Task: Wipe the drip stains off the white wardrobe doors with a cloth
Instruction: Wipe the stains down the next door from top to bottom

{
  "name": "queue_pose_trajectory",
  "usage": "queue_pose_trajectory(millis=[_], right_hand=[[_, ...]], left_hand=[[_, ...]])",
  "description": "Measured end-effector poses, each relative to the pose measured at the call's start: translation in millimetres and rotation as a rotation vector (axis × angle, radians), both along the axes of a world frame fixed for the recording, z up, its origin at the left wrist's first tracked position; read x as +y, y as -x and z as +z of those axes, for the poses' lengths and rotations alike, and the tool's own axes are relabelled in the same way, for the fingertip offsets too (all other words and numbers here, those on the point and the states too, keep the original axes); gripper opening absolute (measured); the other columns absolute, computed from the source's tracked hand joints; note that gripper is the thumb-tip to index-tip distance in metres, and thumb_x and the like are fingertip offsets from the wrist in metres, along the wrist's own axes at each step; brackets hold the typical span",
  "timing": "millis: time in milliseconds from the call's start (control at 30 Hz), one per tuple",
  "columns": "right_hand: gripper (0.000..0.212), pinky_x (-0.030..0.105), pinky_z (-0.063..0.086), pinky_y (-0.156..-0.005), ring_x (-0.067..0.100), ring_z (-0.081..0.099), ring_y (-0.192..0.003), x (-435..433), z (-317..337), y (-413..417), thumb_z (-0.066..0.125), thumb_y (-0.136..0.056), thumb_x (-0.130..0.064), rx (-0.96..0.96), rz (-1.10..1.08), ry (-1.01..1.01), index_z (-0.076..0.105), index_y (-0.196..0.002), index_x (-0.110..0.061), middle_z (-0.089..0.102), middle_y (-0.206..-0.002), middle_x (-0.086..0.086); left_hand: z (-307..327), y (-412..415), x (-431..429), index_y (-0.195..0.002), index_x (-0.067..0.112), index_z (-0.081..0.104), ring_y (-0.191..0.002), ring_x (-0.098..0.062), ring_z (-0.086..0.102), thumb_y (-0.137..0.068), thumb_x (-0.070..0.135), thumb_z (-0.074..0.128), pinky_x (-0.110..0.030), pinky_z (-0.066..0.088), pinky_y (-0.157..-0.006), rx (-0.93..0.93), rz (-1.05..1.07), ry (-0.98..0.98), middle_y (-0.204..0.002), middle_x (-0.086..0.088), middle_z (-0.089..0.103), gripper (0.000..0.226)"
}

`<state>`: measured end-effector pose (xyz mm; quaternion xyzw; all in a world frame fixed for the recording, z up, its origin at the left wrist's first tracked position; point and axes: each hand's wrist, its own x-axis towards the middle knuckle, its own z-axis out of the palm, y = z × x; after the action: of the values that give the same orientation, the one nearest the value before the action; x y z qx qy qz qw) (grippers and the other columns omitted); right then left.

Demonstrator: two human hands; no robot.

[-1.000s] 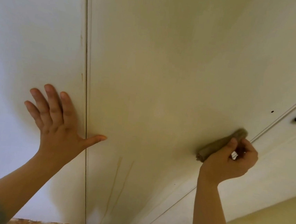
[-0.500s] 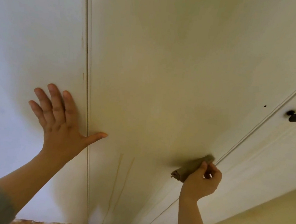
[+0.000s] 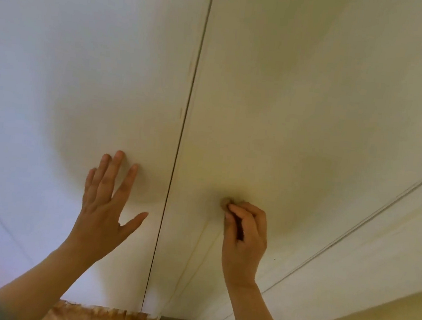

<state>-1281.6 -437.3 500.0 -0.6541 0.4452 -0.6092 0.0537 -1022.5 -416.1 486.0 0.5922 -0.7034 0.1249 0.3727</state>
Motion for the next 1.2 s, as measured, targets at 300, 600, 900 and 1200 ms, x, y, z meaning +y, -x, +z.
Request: queue_pose_trajectory(millis=[300, 600, 900, 1200], right_hand=[[0.012, 0.020, 0.048, -0.090, 0.020, 0.057, -0.095, -39.0, -7.7, -67.2, 0.053, -0.100, -0.017, 0.226, -0.041, 0.290, 0.065, -0.103, -0.014, 0.055, -0.107, 0.003], [0.012, 0.030, 0.059, -0.069, 0.015, 0.060, -0.088, -25.4, -129.6, -78.5, 0.073, -0.082, -0.007, 0.606, 0.101, -0.002, 0.076, -0.091, -0.014, 0.058, -0.098, -0.003], [0.009, 0.018, 0.048, -0.079, 0.020, 0.057, -0.088, -31.4, -29.5, -50.6, 0.066, -0.090, -0.005, 0.307, -0.146, 0.272, 0.072, -0.095, -0.009, 0.060, -0.097, 0.007], [0.013, 0.033, 0.058, -0.061, 0.018, 0.062, -0.087, -38.8, -118.0, -14.2, 0.074, -0.081, -0.008, 0.683, 0.075, 0.110, 0.077, -0.091, -0.016, 0.066, -0.094, 0.001]], left_hand=[[-35.7, -43.5, 5.1, -0.156, 0.009, 0.022, -0.152, -0.038, 0.005, -0.088, 0.049, 0.048, -0.066, 0.023, -0.114, -0.084, 0.002, -0.097, -0.166, -0.015, 0.006, 0.082], [-61.2, -40.6, -7.6, -0.158, 0.010, 0.009, -0.152, -0.039, -0.006, -0.085, 0.043, 0.052, -0.059, 0.004, -0.120, -0.083, 0.019, -0.027, -0.166, -0.012, -0.007, 0.091], [-59.9, -36.1, -6.9, -0.158, 0.009, 0.006, -0.151, -0.041, -0.006, -0.085, 0.042, 0.051, -0.063, 0.006, -0.119, -0.083, 0.047, -0.040, -0.165, -0.014, -0.009, 0.092], [-53.7, -1.6, 6.2, -0.157, 0.002, 0.008, -0.152, -0.040, -0.007, -0.083, 0.038, 0.059, -0.065, 0.014, -0.117, 0.008, 0.128, -0.144, -0.165, -0.018, -0.006, 0.097]])
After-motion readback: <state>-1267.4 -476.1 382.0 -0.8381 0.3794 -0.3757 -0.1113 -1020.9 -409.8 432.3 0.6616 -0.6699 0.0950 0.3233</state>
